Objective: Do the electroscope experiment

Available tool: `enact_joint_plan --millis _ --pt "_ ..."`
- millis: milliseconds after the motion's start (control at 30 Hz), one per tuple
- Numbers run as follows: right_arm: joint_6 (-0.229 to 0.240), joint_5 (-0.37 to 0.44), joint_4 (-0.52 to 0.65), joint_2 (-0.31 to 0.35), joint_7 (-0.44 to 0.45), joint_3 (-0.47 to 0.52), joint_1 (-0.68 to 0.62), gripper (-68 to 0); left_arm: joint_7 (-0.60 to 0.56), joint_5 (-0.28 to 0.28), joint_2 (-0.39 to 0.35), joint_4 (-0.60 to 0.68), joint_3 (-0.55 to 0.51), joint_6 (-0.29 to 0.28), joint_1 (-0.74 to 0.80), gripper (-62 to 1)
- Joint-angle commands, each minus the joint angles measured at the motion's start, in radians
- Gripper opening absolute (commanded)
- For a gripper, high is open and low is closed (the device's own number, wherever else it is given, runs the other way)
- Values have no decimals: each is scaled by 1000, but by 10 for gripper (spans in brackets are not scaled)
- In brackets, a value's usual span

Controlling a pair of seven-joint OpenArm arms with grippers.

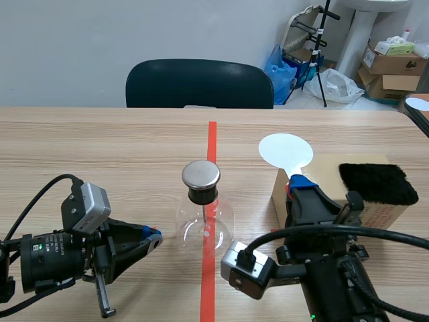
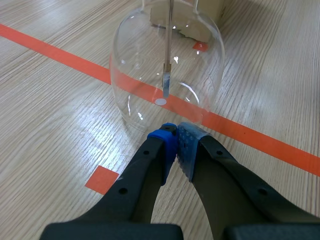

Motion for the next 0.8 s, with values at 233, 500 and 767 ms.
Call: enact_joint_plan --millis 233,500,767 --pt "-29 -1 14 5 -10 3 8 -664 -13 -14 7 19 -1 -2 -3 -592" --pt "-62 -1 15 5 -14 32 -47 -664 -13 -14 7 19 -1 -2 -3 -592" --pt "-62 -1 16 5 26 113 -111 -664 -13 -14 0 23 -2 -5 3 -592"
